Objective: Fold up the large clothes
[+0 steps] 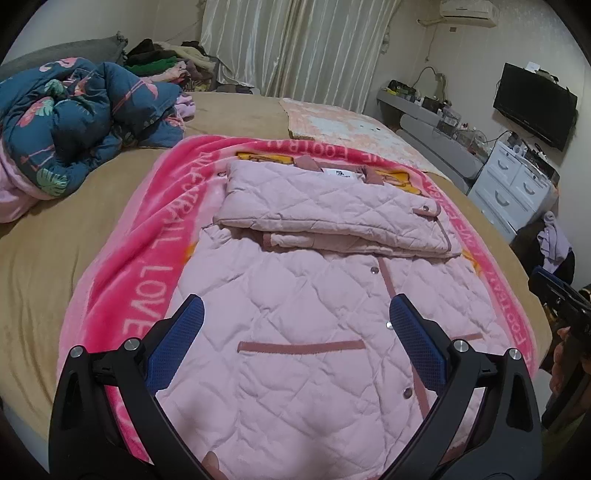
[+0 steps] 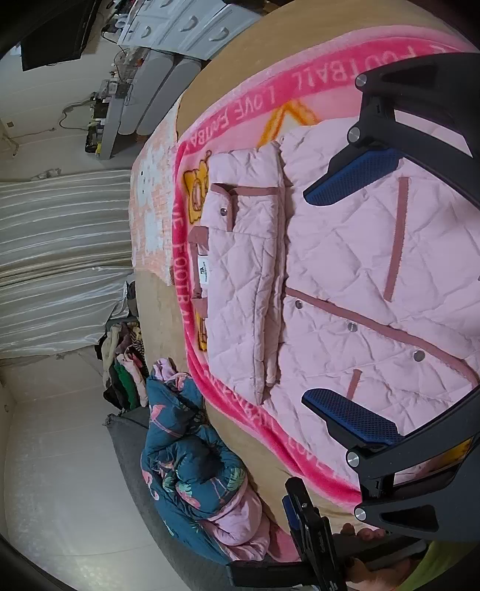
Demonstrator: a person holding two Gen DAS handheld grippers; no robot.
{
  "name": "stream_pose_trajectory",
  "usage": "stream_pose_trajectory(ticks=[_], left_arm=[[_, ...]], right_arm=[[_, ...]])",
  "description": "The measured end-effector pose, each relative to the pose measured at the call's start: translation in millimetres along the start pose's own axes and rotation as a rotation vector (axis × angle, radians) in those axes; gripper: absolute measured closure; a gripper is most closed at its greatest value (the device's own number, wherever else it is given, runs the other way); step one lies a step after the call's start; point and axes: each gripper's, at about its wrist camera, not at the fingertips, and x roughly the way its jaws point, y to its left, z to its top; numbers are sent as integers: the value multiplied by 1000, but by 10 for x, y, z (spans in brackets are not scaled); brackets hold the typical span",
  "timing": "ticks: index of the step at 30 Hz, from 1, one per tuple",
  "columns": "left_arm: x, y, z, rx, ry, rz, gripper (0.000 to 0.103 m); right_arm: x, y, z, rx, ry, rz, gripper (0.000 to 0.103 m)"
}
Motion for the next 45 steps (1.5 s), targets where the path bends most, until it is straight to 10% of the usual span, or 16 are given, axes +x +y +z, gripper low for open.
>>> stream_pose_trajectory(ticks=[45], left_arm=[[224, 333, -919, 20, 177, 109, 9]], right_arm=[[-16, -508, -940, 16, 204, -87, 4]])
